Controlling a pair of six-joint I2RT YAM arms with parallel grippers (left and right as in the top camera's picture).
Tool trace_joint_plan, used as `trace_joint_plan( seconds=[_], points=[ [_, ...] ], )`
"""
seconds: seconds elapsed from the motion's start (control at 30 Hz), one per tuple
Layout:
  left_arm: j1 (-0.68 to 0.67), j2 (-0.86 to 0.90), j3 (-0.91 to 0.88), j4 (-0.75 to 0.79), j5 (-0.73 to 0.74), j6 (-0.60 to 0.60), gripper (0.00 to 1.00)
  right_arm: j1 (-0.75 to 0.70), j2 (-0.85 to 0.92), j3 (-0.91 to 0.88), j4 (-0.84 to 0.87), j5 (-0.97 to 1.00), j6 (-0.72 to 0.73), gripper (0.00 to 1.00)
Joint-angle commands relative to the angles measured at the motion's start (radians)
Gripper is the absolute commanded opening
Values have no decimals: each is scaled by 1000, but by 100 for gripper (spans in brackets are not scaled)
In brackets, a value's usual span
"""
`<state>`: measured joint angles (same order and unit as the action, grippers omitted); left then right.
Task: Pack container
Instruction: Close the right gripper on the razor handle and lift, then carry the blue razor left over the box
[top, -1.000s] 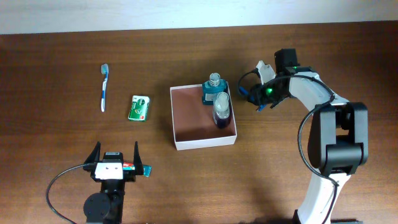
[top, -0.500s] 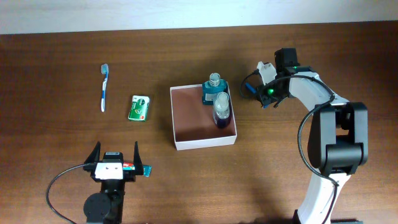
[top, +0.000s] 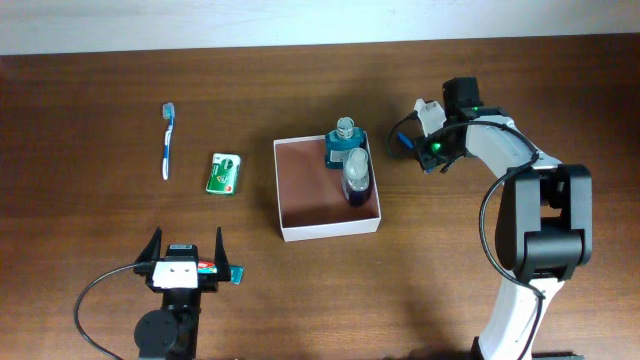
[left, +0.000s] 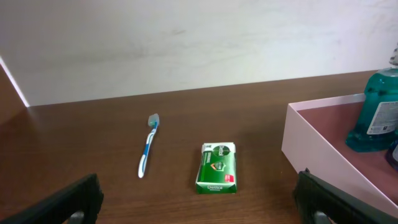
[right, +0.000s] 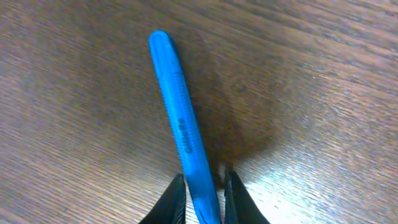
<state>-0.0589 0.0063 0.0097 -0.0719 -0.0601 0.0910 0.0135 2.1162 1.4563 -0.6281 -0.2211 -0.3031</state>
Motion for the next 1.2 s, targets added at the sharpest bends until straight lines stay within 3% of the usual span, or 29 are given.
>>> trace_joint_plan(
  seconds=[0.0,0.1,0.47,0.87,1.17],
  points=[
    [-4,3,0,-7,-8,19,99,0,23,0,-5,-40,-3,14],
    [-4,3,0,-7,-8,19,99,0,22,24,-28,-40,-3,4],
    [-4,3,0,-7,-8,19,99,0,20,108,-129,-37,5,4],
    [-4,3,0,-7,-8,19,99,0,-34,542,-686,-39,78,4],
    [-4,3,0,-7,-8,19,99,1,-42,576,-951,-66,129,4]
  ],
)
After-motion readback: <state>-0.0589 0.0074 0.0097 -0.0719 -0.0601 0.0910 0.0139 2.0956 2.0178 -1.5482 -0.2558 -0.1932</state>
